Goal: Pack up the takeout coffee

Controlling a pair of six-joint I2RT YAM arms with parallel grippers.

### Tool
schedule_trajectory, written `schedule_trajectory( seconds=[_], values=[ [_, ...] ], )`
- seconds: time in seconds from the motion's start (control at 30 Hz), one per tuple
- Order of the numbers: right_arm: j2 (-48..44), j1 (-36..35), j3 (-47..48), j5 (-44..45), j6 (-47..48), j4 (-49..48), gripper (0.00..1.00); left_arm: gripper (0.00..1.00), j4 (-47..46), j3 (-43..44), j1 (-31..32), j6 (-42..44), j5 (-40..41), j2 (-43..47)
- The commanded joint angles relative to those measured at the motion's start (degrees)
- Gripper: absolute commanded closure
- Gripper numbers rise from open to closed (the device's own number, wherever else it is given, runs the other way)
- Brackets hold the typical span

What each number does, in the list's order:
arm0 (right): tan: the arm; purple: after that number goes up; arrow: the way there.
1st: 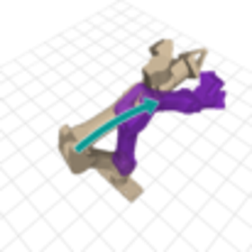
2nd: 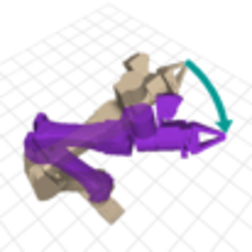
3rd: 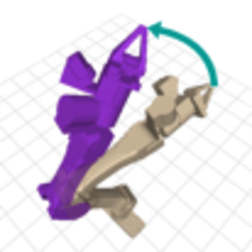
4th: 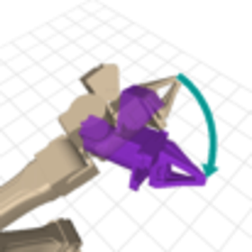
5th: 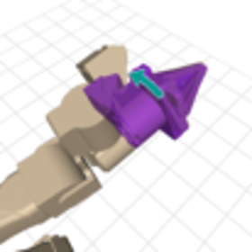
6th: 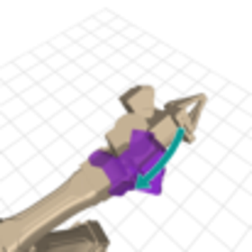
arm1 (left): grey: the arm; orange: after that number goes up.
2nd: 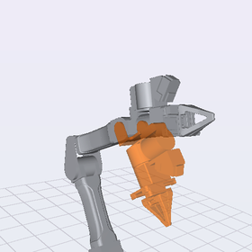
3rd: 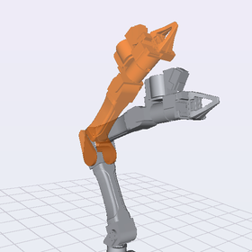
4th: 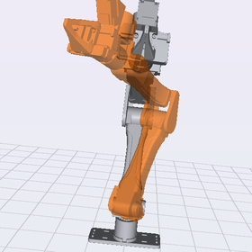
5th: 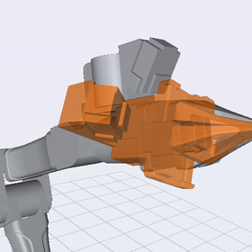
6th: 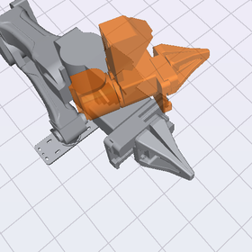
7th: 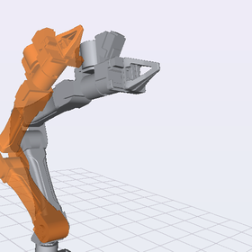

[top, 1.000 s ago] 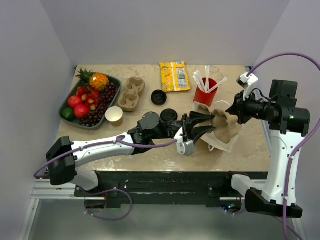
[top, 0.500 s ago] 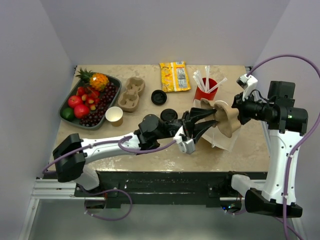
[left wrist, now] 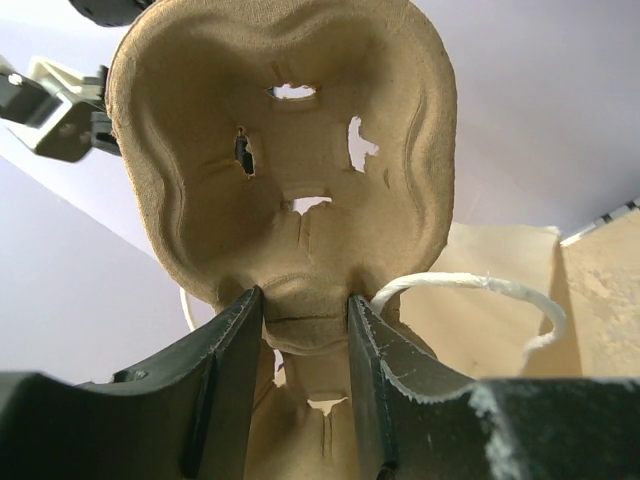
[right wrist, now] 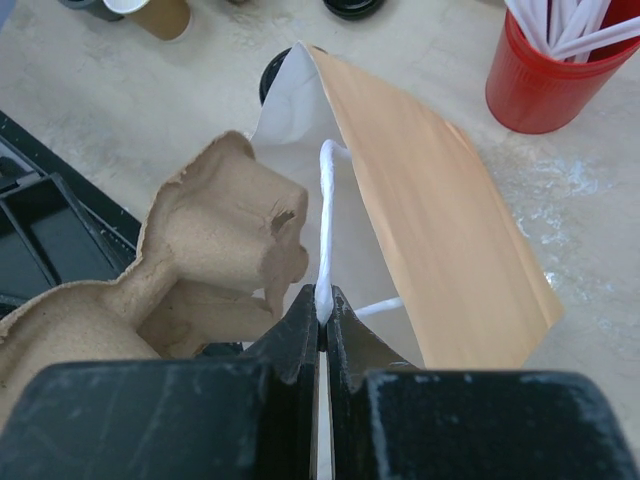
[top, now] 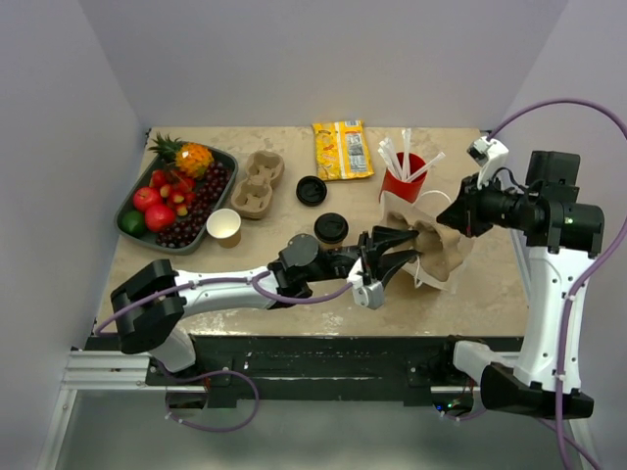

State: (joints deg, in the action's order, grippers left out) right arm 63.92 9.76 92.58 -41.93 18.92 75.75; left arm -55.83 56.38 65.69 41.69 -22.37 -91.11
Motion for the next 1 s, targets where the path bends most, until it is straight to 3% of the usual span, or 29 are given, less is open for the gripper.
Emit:
schedule_trajectory(
  seconds=[0.0, 0.3, 0.57, 0.77, 0.97],
  values=[
    [0.77, -0.18, 3.75, 0.89, -1.08, -2.88, 1.00, 1.00, -0.08, -1.45, -0.21, 1.98, -2.85, 4.71],
    [1.91, -0.09, 7.71, -1.48, 3.22, -1.56, 1.00, 1.00, 21.53, 3.46, -0.74, 5.23, -4.17, 5.68],
    [-0.64, -0.09, 3.75, -4.99, 10.25, -0.09, 1.00, 1.00, 40.61, 11.64, -0.92, 12.27, -2.15, 3.66],
    [-0.73, -0.53, 3.49, -6.94, 14.74, 0.90, 1.00, 1.00, 52.30, 19.19, -1.00, 18.24, -1.80, 0.33],
    [-0.46, -1.32, 3.23, -6.06, 16.15, 1.77, 1.00, 1.00, 74.53, 34.04, -0.83, 22.38, -2.77, -6.43]
  ],
)
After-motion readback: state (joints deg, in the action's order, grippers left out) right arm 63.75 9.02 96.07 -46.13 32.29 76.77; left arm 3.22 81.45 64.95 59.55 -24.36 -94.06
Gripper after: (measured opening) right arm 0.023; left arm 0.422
